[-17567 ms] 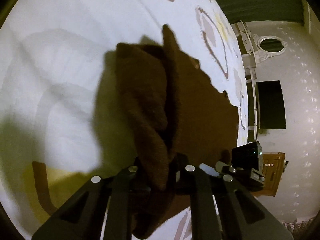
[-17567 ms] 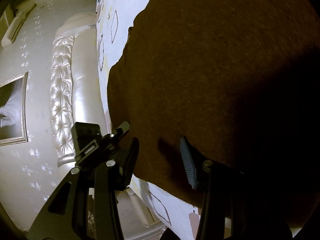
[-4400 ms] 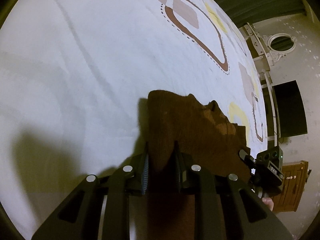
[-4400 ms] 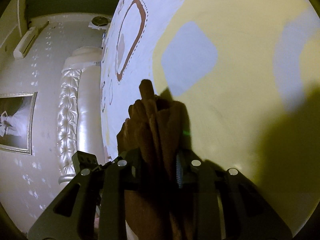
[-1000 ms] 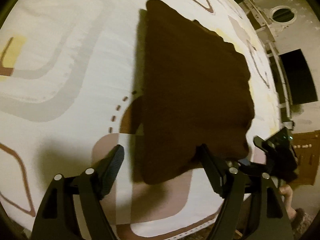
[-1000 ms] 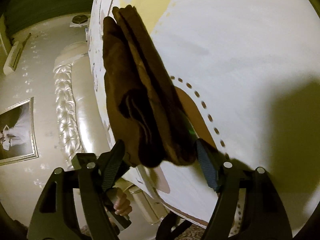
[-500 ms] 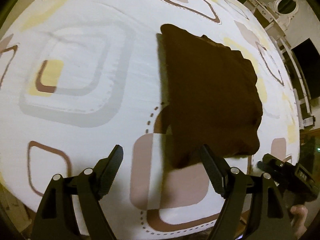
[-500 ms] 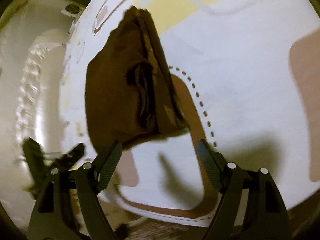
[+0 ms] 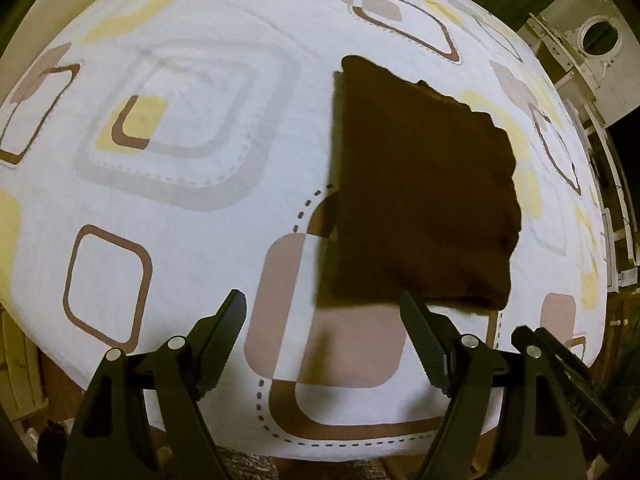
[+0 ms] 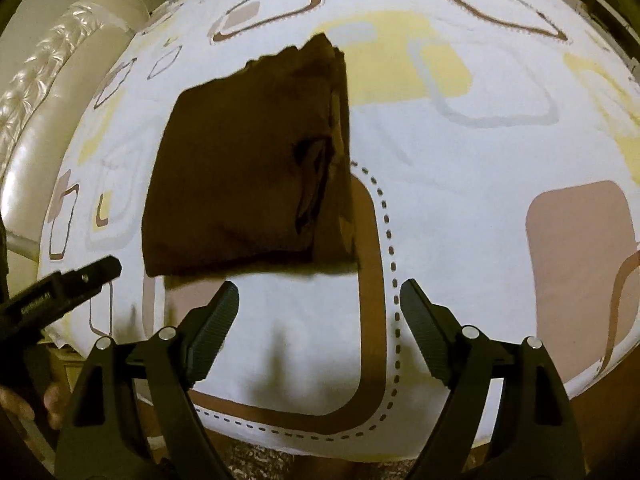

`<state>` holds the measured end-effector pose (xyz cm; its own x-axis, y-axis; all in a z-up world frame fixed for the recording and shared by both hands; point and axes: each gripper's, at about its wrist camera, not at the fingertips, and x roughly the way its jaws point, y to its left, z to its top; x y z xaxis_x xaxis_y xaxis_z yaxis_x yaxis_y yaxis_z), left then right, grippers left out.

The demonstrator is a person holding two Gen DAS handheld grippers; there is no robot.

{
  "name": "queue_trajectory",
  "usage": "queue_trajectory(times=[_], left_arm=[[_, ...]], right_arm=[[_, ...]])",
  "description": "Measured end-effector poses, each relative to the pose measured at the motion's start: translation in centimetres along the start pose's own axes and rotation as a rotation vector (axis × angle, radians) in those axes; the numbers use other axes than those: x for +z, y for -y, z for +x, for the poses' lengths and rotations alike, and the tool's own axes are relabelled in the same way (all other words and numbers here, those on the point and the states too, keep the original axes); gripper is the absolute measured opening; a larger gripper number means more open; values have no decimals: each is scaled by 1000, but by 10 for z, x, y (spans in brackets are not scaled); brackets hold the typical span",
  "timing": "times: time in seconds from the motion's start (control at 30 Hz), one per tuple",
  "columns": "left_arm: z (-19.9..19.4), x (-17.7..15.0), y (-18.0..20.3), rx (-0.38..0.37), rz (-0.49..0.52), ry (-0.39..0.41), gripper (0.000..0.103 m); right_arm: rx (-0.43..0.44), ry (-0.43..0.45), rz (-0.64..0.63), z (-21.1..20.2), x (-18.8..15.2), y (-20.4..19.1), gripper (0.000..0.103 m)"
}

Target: Fold small clothes

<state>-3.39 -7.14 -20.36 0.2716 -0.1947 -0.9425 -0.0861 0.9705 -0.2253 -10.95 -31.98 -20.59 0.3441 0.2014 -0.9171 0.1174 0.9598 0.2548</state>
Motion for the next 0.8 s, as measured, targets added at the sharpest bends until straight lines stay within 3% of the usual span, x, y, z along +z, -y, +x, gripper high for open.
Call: queue_trajectory(times=[0.8], left_arm=[[-6,9,1,81,67,39,78]], right_arm=[[12,12,-14,-1,4,-15,83]])
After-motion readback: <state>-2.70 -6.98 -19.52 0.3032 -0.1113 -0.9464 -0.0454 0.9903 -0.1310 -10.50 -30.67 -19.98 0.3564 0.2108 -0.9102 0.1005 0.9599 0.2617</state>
